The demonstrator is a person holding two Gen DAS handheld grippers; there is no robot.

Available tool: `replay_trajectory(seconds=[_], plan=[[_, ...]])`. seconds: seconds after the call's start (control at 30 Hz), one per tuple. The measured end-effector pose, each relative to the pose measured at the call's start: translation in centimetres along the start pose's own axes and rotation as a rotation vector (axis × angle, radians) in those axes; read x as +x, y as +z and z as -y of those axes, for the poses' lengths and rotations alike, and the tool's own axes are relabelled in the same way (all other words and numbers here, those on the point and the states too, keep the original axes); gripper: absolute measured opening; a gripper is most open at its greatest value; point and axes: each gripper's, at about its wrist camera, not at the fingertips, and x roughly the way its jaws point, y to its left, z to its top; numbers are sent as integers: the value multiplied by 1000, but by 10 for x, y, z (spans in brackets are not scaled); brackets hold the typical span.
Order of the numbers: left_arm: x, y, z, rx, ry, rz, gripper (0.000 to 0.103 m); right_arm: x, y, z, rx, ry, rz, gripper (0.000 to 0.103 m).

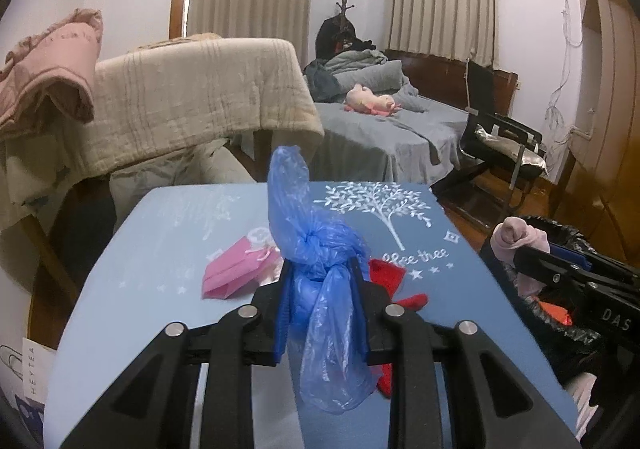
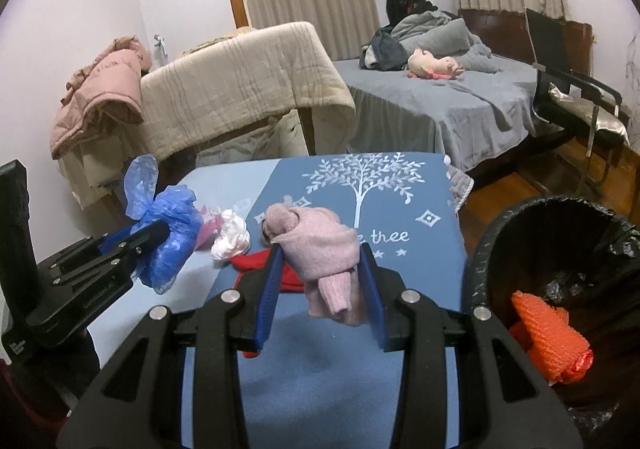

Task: Collect trash
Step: 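Carry the pink sock and blue bag over the bin and release both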

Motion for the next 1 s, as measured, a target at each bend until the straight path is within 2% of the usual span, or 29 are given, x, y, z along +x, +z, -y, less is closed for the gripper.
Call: replay_trajectory(seconds=[0.47, 1.0], plan=[[-13, 19, 44, 31, -82, 33, 26, -46, 5, 27, 28, -43, 81, 37], [-9, 34, 120, 112, -221, 59, 26, -95, 0, 84, 74, -180, 138, 38]])
